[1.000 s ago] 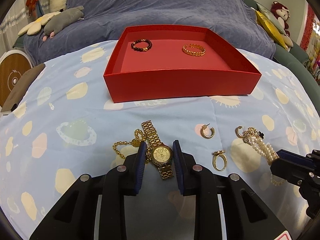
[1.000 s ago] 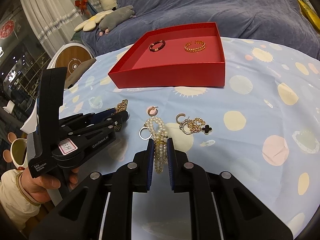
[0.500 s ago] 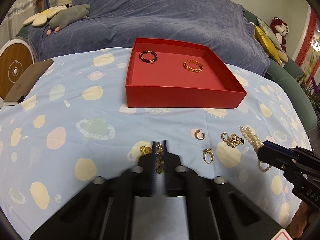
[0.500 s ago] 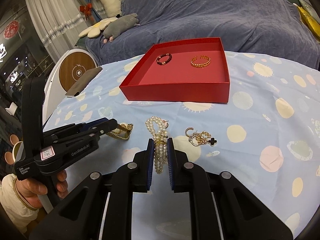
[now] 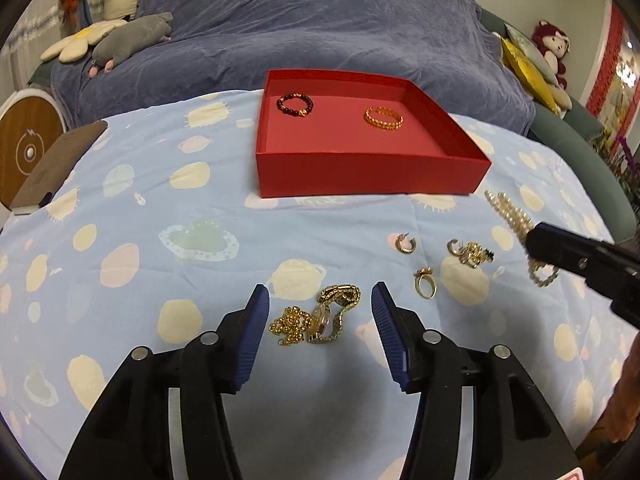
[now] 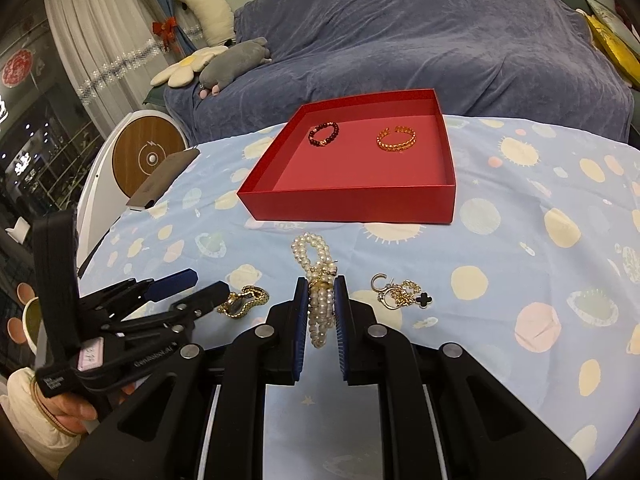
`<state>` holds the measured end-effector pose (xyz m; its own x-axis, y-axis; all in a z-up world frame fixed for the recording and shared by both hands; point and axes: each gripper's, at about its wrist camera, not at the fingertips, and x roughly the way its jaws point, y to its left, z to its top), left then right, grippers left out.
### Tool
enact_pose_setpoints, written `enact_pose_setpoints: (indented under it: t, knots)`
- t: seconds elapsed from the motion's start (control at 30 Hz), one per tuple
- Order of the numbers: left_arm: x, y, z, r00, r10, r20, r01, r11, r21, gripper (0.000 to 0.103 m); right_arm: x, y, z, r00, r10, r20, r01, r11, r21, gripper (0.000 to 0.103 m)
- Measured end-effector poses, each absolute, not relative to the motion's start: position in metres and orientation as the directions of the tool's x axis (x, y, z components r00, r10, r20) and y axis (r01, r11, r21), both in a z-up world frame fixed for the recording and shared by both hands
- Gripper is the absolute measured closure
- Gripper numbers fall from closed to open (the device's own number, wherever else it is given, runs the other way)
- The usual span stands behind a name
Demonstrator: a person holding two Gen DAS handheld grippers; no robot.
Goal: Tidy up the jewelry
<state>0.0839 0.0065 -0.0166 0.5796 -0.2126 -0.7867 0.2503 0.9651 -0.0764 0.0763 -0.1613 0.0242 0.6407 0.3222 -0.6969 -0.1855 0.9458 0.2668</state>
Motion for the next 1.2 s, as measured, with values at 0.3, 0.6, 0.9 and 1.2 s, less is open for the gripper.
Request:
enact_pose_setpoints:
  t: [0.3,0.6,0.9,1.2]
  knots:
    - [0.091,-0.016,-0.042,0.552,-0.197,-0.811,0.319,0.948,-0.013,0.094,0.078,-0.160,0.022,0.633,0.331,-0.700,-0.197,0.943,0.268,0.091]
    - [0.084,-0.005,-0.007,0.581,-0.271,-0.767,0.328,0.941,-0.084,0.103,0.076,-0.165,0.033,0.656,0.325,-0.682,-0.185,0.944,0.272,0.091]
    - [0.081,0.031,0.057,0.672,-0.317,-0.669,0.278,0.946,-0.169,0.103,0.075,-0.172,0.055,0.697,0.322,-0.641,-0.173,0.943,0.286,0.091]
    - [0.078,-0.016,-0.009,0.592,-0.240,-0.769,0.348,0.937,-0.025,0.051,0.075,-0.170,0.045,0.674,0.321,-0.665,-0.176,0.944,0.278,0.091]
